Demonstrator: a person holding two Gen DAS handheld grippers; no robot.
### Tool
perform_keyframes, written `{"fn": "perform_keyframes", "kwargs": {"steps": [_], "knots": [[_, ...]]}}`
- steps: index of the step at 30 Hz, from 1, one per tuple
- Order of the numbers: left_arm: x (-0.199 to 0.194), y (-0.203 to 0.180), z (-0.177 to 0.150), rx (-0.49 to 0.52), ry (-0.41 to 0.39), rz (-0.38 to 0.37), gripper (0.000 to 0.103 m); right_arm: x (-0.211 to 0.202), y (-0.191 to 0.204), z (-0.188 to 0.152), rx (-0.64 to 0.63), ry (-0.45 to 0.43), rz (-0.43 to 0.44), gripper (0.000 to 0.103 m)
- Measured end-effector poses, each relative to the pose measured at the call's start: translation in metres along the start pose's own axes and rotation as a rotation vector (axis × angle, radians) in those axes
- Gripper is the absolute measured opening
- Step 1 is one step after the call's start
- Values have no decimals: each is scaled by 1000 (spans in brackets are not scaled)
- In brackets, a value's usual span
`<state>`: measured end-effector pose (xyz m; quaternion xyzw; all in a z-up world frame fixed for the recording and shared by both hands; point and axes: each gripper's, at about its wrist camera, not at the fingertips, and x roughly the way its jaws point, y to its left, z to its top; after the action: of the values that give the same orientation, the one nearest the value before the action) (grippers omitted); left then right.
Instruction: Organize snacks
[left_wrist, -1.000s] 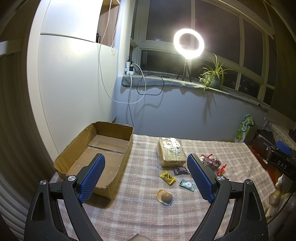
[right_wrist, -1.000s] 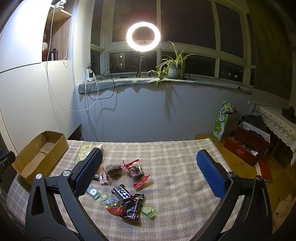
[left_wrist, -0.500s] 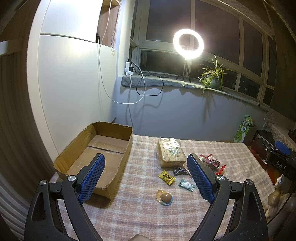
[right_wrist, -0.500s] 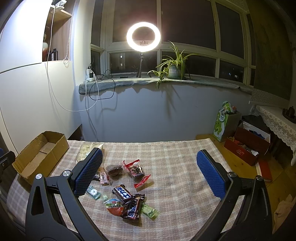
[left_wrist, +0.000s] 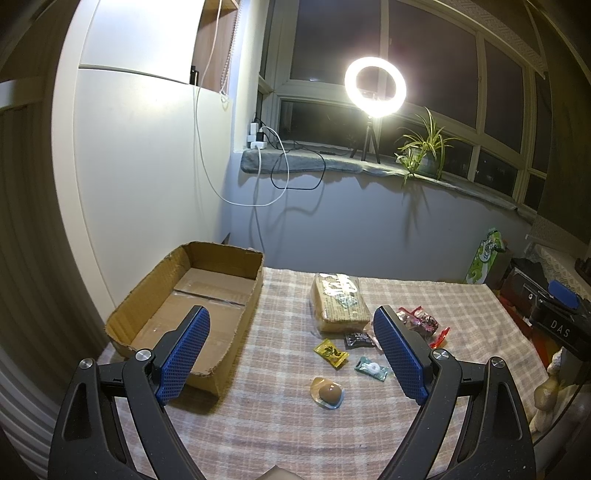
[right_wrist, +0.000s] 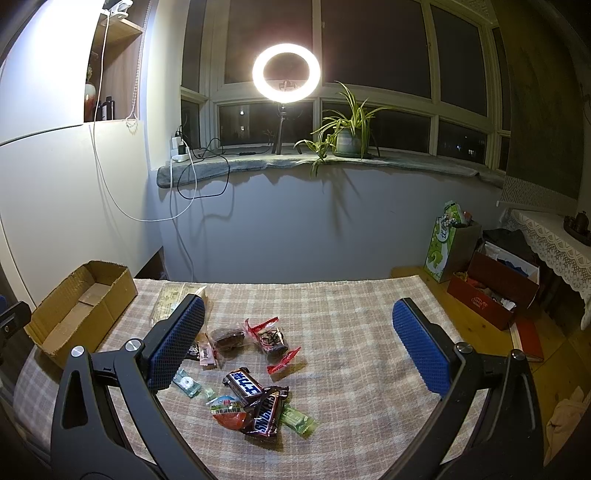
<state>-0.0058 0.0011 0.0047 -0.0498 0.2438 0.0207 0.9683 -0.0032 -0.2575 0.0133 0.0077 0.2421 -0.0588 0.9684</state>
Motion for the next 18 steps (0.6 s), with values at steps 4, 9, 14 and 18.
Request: {"fn": "perform_keyframes", "kwargs": {"steps": [4, 9, 14, 18], "knots": [[0, 0, 0, 1, -1, 0, 91, 0, 0, 0, 0, 0, 1, 103], [1, -3, -1, 1, 6, -3, 91, 1, 0, 0, 0, 1, 0, 103], [4, -11, -2, 2, 22, -11, 91, 1, 0, -3, -1, 10, 1, 103], [10, -9, -5, -3, 41, -17, 90, 7, 0, -8, -4, 29, 11, 103]]}}
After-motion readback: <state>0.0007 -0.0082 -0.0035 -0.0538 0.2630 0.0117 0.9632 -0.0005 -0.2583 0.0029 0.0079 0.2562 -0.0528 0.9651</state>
